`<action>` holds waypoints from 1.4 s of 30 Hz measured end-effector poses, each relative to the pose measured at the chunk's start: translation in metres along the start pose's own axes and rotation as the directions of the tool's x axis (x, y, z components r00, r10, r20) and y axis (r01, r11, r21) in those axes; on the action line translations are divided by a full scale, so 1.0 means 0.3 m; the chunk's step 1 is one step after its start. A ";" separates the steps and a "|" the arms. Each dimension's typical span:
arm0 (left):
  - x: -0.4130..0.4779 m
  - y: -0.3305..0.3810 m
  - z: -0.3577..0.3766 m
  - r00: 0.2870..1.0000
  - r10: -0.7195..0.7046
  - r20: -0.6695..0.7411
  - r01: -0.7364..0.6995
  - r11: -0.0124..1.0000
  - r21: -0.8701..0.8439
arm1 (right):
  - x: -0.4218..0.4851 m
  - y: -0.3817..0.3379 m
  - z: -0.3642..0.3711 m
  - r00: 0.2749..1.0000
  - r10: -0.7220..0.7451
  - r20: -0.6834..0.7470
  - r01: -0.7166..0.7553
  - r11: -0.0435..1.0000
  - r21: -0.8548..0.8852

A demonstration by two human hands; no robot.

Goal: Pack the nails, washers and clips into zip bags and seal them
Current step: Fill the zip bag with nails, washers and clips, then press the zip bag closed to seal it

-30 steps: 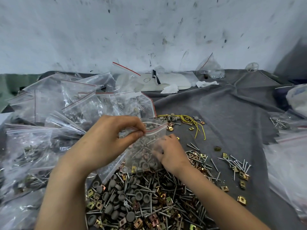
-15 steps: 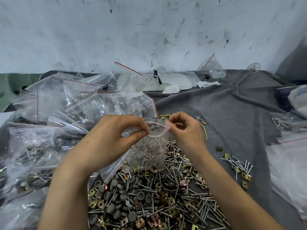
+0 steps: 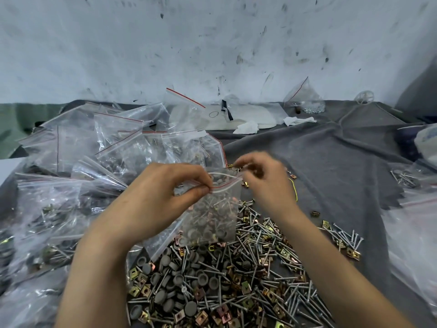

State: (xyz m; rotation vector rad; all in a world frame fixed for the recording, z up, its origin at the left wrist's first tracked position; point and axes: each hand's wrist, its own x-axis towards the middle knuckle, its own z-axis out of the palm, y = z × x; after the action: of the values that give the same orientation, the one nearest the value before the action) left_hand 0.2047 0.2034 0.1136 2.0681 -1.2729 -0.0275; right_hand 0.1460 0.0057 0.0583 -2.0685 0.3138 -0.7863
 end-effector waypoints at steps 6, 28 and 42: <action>-0.001 0.000 -0.001 1.000 0.004 -0.001 -0.004 1.000 0.003 | -0.092 0.206 0.135 0.934 0.072 0.350 0.079 0.913 -0.400; 0.021 0.004 0.029 0.998 0.057 0.019 -0.057 0.998 0.041 | -0.069 -0.139 -0.102 0.942 0.045 0.333 -0.080 0.992 0.093; 0.033 0.014 0.046 1.000 0.001 0.006 -0.001 1.000 0.011 | -0.124 -0.071 -0.203 0.967 0.048 0.249 -0.093 0.980 0.175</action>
State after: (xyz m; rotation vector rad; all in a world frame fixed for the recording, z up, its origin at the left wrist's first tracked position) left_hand 0.2015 0.1869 0.1087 2.0786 -1.2804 -0.0265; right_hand 0.0771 -0.0033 0.0854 -1.9401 0.1694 -0.4913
